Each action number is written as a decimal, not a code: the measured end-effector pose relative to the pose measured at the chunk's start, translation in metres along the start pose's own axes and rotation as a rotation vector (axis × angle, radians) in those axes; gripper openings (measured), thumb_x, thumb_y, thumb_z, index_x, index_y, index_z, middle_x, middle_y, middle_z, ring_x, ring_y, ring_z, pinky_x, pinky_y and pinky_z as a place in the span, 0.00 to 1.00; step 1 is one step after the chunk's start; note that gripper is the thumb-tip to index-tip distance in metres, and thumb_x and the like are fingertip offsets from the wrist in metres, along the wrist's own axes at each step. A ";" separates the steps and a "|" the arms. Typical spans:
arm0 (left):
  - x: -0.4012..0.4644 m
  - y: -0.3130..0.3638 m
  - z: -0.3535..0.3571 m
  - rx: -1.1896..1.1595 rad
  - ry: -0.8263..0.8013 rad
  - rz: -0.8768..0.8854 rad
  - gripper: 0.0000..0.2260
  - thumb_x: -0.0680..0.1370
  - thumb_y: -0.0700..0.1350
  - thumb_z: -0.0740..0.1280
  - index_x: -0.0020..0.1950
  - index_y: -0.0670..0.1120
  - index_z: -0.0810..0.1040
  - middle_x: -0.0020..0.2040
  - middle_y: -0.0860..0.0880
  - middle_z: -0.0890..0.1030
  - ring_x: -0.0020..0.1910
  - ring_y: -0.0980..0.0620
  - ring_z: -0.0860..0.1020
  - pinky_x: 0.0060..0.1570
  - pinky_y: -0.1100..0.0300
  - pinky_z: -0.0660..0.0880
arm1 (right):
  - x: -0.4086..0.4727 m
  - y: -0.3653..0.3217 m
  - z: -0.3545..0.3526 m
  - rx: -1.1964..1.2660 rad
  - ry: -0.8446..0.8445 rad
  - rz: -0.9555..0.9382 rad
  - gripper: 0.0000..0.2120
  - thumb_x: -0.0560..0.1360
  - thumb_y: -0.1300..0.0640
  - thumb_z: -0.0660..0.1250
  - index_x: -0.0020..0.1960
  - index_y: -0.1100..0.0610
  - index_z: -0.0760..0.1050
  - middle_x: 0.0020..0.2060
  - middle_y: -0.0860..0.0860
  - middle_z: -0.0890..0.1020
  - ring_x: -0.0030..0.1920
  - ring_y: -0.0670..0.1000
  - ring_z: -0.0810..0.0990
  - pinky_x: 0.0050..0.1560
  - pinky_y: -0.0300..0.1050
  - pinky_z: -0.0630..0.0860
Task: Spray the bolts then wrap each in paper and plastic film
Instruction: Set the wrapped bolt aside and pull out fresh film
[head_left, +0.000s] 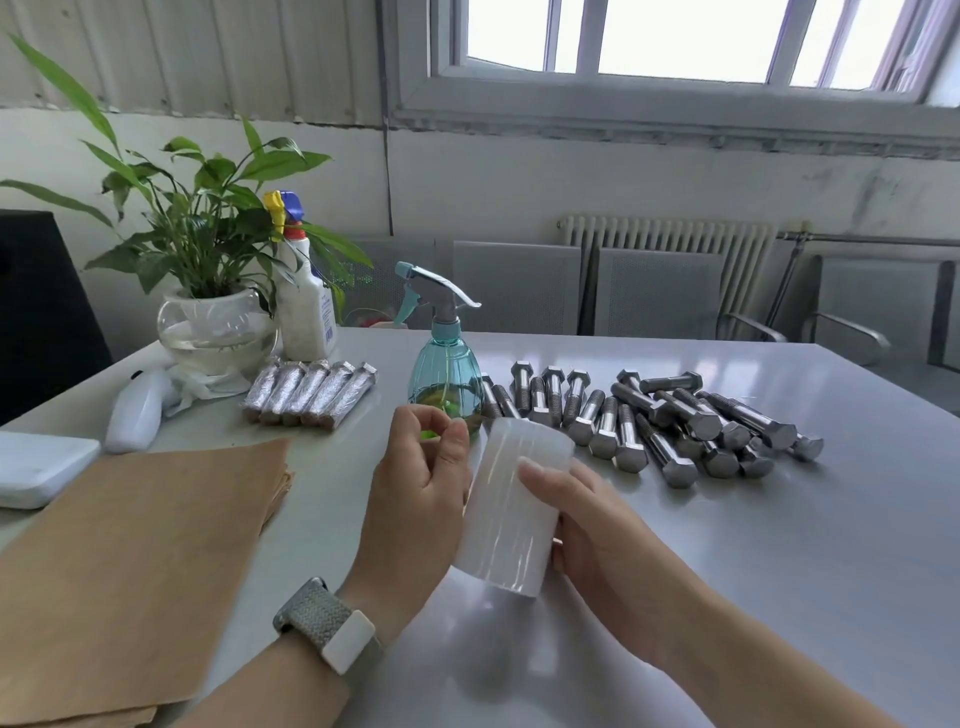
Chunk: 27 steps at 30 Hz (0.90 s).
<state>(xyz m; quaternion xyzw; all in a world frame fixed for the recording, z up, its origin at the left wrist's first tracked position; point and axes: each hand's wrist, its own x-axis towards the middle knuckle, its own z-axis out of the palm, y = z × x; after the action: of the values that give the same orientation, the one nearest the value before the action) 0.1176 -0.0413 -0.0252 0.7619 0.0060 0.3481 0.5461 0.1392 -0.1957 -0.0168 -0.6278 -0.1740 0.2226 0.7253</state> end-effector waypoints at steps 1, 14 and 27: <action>0.001 -0.001 -0.002 0.015 -0.005 0.005 0.08 0.79 0.56 0.58 0.48 0.52 0.69 0.31 0.51 0.75 0.29 0.56 0.74 0.32 0.56 0.74 | 0.000 0.000 0.000 0.003 -0.037 -0.013 0.23 0.67 0.41 0.74 0.57 0.51 0.81 0.54 0.55 0.85 0.54 0.57 0.83 0.52 0.53 0.78; 0.015 -0.008 -0.014 0.004 0.041 -0.035 0.05 0.82 0.49 0.61 0.47 0.50 0.70 0.25 0.57 0.74 0.22 0.60 0.69 0.25 0.69 0.66 | 0.009 -0.010 -0.021 0.255 -0.065 0.105 0.32 0.61 0.49 0.80 0.62 0.60 0.77 0.49 0.60 0.82 0.49 0.59 0.83 0.52 0.57 0.81; 0.034 -0.025 -0.031 -0.033 0.133 -0.067 0.06 0.82 0.47 0.63 0.45 0.52 0.70 0.23 0.58 0.74 0.20 0.61 0.69 0.22 0.70 0.66 | 0.020 -0.009 -0.044 0.165 -0.015 0.038 0.30 0.55 0.51 0.85 0.53 0.60 0.81 0.48 0.62 0.83 0.48 0.61 0.84 0.46 0.57 0.82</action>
<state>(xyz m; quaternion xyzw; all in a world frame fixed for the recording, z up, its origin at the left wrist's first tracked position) 0.1357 0.0074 -0.0236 0.7273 0.0620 0.3798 0.5684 0.1801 -0.2222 -0.0146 -0.5674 -0.1482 0.2546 0.7689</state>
